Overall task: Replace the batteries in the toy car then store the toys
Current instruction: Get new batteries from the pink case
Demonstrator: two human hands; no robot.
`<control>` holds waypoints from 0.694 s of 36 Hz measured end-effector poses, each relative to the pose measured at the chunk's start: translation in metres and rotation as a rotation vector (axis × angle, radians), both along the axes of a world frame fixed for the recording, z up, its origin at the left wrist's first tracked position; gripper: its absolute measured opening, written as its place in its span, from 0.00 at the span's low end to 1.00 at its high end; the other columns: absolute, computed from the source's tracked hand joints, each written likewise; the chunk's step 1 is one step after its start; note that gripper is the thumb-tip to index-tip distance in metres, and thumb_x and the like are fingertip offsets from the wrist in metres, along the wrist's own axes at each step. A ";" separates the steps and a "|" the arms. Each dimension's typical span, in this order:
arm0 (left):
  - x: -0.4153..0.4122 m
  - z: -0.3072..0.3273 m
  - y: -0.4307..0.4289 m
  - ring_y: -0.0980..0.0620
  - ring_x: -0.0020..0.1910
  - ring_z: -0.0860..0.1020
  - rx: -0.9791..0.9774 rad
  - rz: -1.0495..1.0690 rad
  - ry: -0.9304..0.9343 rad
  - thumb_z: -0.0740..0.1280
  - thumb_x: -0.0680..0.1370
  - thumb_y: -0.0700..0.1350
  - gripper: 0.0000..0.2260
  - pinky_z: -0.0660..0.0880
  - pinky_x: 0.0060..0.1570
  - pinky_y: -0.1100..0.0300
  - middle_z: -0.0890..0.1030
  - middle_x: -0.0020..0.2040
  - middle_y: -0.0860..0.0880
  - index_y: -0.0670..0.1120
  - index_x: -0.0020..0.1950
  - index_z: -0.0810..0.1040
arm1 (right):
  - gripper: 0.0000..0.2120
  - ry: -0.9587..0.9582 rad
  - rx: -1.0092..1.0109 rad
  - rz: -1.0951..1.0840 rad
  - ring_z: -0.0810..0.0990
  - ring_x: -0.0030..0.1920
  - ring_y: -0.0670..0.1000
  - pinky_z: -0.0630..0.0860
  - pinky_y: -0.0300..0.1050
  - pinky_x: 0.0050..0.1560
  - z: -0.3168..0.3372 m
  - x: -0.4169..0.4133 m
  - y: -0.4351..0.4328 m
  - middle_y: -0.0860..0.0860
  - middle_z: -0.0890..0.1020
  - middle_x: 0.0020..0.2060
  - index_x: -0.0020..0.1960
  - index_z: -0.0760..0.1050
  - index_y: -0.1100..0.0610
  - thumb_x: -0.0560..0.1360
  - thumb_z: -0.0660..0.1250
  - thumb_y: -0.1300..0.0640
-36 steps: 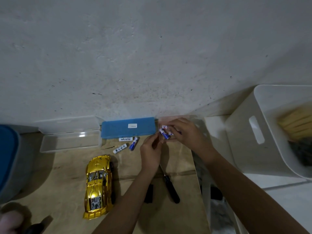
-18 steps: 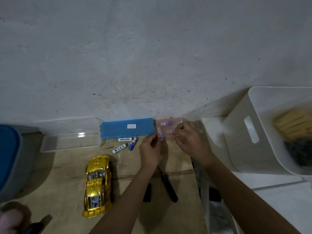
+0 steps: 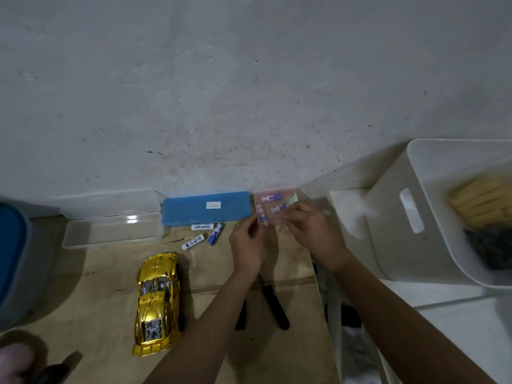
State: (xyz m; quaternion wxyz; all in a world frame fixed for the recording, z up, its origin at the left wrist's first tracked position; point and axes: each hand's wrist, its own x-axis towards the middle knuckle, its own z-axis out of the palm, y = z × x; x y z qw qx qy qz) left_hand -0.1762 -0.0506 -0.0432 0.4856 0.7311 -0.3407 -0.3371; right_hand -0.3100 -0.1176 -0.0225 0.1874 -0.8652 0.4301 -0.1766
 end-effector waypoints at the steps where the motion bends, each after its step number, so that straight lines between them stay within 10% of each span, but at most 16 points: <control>1: 0.000 0.000 0.000 0.52 0.55 0.77 0.002 0.001 -0.005 0.68 0.76 0.41 0.12 0.74 0.58 0.57 0.81 0.56 0.46 0.44 0.60 0.79 | 0.09 -0.001 -0.002 -0.009 0.81 0.43 0.54 0.72 0.35 0.45 -0.001 0.000 0.000 0.56 0.82 0.40 0.44 0.82 0.62 0.65 0.74 0.68; 11: -0.003 0.012 0.001 0.56 0.54 0.74 0.066 -0.038 -0.077 0.66 0.77 0.41 0.11 0.67 0.52 0.66 0.79 0.56 0.47 0.44 0.60 0.78 | 0.06 -0.017 0.072 -0.063 0.78 0.42 0.52 0.75 0.38 0.40 -0.003 0.014 0.007 0.61 0.82 0.36 0.40 0.81 0.67 0.63 0.71 0.71; 19: 0.003 0.052 0.021 0.50 0.46 0.77 0.135 -0.167 -0.137 0.60 0.80 0.43 0.10 0.71 0.44 0.62 0.81 0.49 0.44 0.42 0.52 0.79 | 0.09 0.069 0.216 -0.132 0.79 0.50 0.54 0.75 0.45 0.55 0.014 0.024 0.000 0.57 0.81 0.49 0.51 0.80 0.62 0.74 0.63 0.66; 25: 0.048 0.061 0.091 0.41 0.65 0.70 0.396 -0.306 -0.850 0.67 0.76 0.45 0.23 0.71 0.60 0.52 0.72 0.66 0.41 0.41 0.70 0.68 | 0.13 0.177 0.081 0.022 0.79 0.53 0.55 0.77 0.52 0.52 0.020 0.059 0.024 0.52 0.80 0.51 0.52 0.78 0.53 0.73 0.58 0.63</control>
